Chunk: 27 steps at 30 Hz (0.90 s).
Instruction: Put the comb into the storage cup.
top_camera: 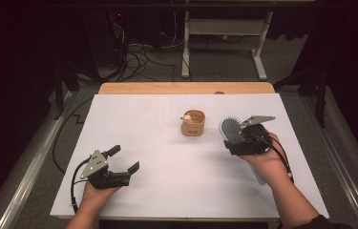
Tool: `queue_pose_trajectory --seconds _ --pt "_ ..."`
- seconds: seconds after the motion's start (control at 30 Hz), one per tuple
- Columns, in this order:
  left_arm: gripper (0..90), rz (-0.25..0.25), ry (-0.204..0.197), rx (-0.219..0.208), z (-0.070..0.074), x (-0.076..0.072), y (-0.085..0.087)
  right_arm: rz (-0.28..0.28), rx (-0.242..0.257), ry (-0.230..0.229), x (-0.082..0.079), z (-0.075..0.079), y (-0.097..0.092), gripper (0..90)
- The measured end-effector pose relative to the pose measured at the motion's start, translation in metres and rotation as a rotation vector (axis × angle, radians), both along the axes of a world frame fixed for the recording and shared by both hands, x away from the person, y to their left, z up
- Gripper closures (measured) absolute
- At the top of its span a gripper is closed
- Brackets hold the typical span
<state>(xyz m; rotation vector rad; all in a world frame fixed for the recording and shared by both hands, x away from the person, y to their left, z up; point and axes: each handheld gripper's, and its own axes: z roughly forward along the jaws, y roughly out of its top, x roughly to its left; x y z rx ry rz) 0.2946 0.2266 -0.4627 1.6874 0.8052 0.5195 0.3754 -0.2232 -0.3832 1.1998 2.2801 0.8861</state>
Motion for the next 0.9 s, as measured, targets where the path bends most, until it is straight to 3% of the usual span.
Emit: queue_pose_trajectory --seconds 0.4,0.9 --pt "5.9 -0.003 -0.003 -0.001 0.000 0.000 -0.001 0.014 0.067 -0.111 -0.015 0.003 -0.001 20.7" --pt "5.9 -0.010 -0.002 0.003 0.001 -0.001 -0.002 0.015 0.136 -0.206 -0.027 -0.007 0.002 20.7"
